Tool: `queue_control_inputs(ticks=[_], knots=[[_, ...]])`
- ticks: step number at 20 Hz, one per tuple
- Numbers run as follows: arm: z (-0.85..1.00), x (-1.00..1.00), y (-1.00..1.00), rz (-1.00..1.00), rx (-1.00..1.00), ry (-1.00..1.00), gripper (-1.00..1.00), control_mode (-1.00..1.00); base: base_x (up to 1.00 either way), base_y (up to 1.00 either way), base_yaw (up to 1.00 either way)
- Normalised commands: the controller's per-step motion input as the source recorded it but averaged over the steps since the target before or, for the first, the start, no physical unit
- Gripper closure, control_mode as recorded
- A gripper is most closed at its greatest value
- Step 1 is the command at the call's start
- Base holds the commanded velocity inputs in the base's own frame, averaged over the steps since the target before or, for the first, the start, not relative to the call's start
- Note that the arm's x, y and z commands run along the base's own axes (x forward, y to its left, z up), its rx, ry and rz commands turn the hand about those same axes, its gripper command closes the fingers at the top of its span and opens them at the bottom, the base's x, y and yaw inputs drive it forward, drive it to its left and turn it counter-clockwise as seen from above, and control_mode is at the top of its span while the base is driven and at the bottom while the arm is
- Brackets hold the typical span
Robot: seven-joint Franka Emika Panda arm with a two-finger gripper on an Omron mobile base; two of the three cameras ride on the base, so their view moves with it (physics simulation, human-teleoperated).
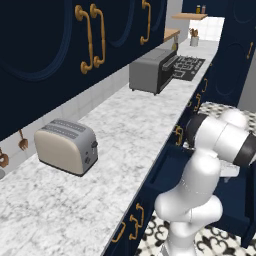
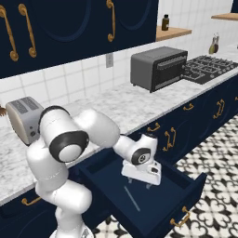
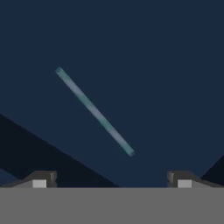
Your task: Take a straw from the drawer in front and place it inside the glass cup on the dining counter.
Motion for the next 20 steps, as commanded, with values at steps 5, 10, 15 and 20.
queue_control_inputs(ticks=[5, 10, 15, 20], knots=[[-0.18, 0.17, 0.61, 0.11, -0.03, -0.04, -1.00, -1.00, 0.00, 0.00, 0.00], [-0.38, 0.10, 0.07, 0.14, 0.00, -0.16, -1.00, -1.00, 0.00, 0.00, 0.00], [-0.35, 0.14, 0.00, 0.14, 0.00, -0.18, -1.00, -1.00, 0.00, 0.00, 0.00], [-0.29, 0.13, -0.01, 0.06, 0.00, -0.13, -1.00, -1.00, 0.00, 0.00, 0.00]])
